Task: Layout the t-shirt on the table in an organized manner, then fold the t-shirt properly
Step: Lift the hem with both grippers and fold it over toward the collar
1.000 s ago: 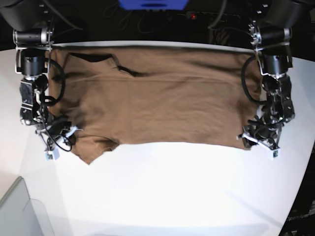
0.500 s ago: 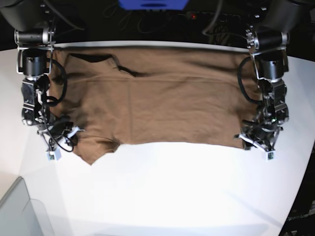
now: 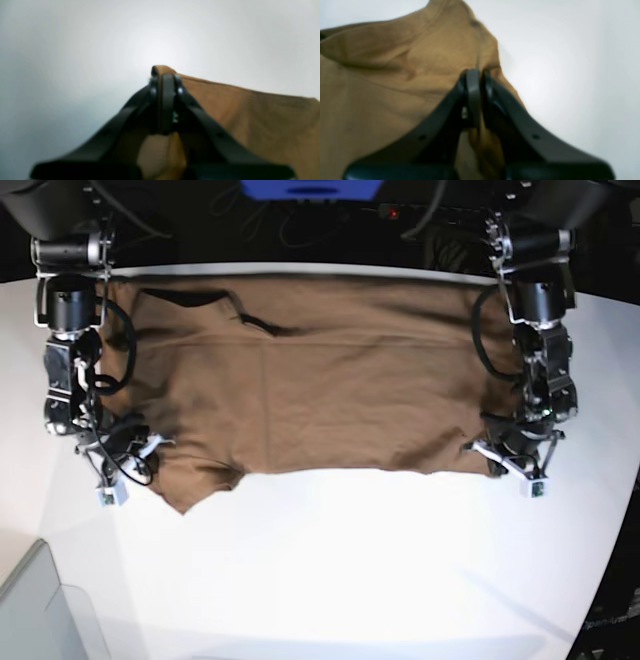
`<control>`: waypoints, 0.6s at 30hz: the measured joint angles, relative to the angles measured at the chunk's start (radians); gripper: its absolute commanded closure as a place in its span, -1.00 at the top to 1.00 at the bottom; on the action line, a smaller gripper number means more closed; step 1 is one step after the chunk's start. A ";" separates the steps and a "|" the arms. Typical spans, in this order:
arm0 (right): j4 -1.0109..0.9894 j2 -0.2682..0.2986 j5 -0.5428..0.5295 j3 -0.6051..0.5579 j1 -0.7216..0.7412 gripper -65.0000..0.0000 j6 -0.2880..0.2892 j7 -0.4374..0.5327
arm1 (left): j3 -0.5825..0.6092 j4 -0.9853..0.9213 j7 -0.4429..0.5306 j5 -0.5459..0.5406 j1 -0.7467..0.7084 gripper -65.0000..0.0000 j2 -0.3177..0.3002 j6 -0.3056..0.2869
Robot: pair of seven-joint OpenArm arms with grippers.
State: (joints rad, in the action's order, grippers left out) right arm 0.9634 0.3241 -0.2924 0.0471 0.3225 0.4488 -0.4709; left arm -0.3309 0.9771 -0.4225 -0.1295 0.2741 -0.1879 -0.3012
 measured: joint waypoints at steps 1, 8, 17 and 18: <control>0.031 -0.004 -0.002 0.016 -0.017 -1.00 0.000 0.000 | 0.000 0.038 -0.022 0.003 -0.017 -1.00 0.006 0.001; 0.217 -0.004 -0.009 0.104 -0.104 -1.00 0.000 -0.003 | -0.001 0.169 -0.086 0.001 -0.033 -1.00 0.007 -0.002; 0.463 -0.039 0.001 0.230 -0.283 -1.00 0.002 -0.010 | -0.001 0.393 -0.102 0.000 -0.173 -1.00 0.009 -0.002; 0.495 -0.051 0.000 0.249 -0.306 -1.00 0.000 -0.006 | -0.002 0.426 -0.097 -0.002 -0.191 -1.00 0.010 -0.002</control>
State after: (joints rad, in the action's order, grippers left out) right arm 1.4582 0.2726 -0.2924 0.2958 0.0166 0.4492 -0.4774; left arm -0.3332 1.4036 -0.5198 -0.1314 0.0830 -0.1783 -0.3035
